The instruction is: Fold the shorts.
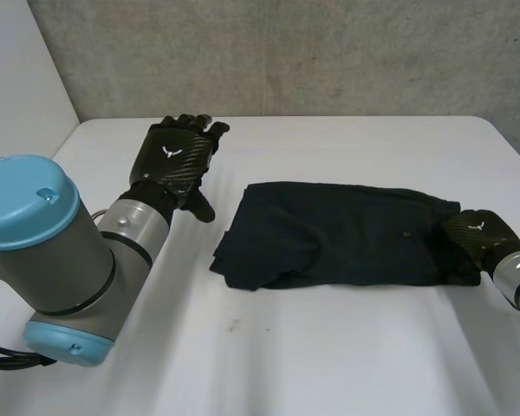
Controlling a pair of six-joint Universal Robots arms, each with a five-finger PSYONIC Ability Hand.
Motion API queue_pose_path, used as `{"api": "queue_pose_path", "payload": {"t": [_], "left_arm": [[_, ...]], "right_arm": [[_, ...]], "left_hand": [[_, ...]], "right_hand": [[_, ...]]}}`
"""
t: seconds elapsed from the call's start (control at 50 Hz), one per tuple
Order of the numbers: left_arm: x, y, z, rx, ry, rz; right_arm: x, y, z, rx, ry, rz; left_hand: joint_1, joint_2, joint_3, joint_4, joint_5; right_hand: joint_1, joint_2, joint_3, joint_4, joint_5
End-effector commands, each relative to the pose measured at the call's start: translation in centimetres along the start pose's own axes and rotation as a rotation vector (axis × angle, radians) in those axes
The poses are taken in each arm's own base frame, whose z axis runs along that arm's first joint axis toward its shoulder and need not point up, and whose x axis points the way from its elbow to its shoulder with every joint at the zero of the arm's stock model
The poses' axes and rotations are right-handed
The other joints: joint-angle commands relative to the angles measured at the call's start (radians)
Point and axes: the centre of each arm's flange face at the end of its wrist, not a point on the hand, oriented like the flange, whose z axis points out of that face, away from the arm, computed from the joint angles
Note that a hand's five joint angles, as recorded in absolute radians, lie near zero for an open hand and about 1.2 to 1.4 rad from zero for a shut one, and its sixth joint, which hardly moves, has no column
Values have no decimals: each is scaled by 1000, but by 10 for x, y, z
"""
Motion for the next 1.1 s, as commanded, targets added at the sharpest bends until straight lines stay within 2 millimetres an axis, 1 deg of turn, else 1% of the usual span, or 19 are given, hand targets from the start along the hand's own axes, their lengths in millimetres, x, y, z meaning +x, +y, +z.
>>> {"api": "queue_pose_path", "payload": {"t": [0.02, 0.1, 0.18, 0.26, 0.28, 0.34, 0.36, 0.46, 0.52, 0.56, 0.64, 0.66, 0.68, 0.74, 0.88, 0.96, 0.98, 1.06, 1.1], "left_arm": [[0, 0, 0, -1, 0, 0], [0, 0, 0, 0, 0, 1], [-2, -2, -1, 4, -4, 1], [-3, -5, -2, 12, -6, 1], [-3, -6, -2, 14, -8, -1], [-5, -8, -3, 21, -12, -1], [-6, -11, -3, 28, -15, -1], [-9, -10, -4, 23, -25, 0], [-11, -9, -3, 20, -29, 0], [-11, -9, -3, 20, -30, 0], [-13, -11, -1, 29, -34, 2], [-13, -13, 0, 35, -35, 3], [-14, -15, 1, 42, -39, 5], [-16, -22, 7, 67, -45, 6], [-13, -44, 31, 143, -45, -1], [12, -45, 40, 123, 19, -24], [23, -42, 43, 98, 49, -40], [46, -19, 52, -20, 110, -84], [55, -3, 54, -93, 134, -96]], "right_arm": [[13, 2, 14, -8, 75, -5], [24, -8, 13, -6, 149, -31], [33, -47, 10, 81, 185, -150], [-8, -96, 0, 191, 74, -369], [-31, -113, -4, 245, 19, -444], [-67, -131, -9, 328, -60, -546], [-96, -139, -15, 381, -122, -602], [-185, -133, -40, 497, -375, -749], [-218, -109, -47, 503, -519, -804], [-226, -101, -48, 498, -557, -817], [-222, -105, -47, 504, -552, -799], [-223, -107, -49, 509, -555, -789], [-220, -110, -50, 507, -551, -752], [-205, -122, -49, 479, -539, -600], [-161, -166, -67, 455, -498, -161], [-129, -176, -62, 400, -448, 77], [-112, -175, -58, 357, -413, 152], [-88, -170, -46, 251, -351, 263], [-89, -165, -36, 216, -339, 262]], "left_hand": [[-4, -14, -24, -15, -34], [-4, -14, -24, -15, -34], [-4, -14, -24, -15, -34], [-4, -14, -24, -15, -34], [-4, -14, -24, -15, -34], [-4, -14, -24, -15, -34], [-4, -14, -24, -15, -34], [-4, -14, -24, -15, -34], [-4, -14, -24, -15, -34], [-4, -14, -24, -15, -34], [-6, -17, -27, -18, -37], [-9, -20, -30, -21, -40], [-9, -20, -30, -21, -40], [-9, -20, -30, -21, -40], [8, -3, -13, -4, -22], [23, 12, 2, 11, -8], [29, 18, 8, 17, -2], [46, 36, 25, 34, 16], [55, 44, 34, 43, 25]], "right_hand": [[789, 700, 698, 699, 725], [789, 700, 698, 699, 725], [789, 700, 698, 699, 725], [789, 700, 698, 699, 725], [789, 700, 698, 699, 725], [789, 700, 698, 699, 725], [789, 700, 698, 699, 725], [789, 700, 698, 699, 725], [789, 700, 698, 699, 725], [789, 700, 698, 699, 725], [789, 700, 698, 699, 725], [628, 538, 536, 538, 563], [143, 54, 52, 54, 79], [-432, -522, -524, -522, -497], [-432, -522, -524, -522, -497], [-432, -522, -524, -522, -497], [-432, -522, -524, -522, -497], [-432, -522, -524, -522, -497], [-432, -522, -524, -522, -497]]}}
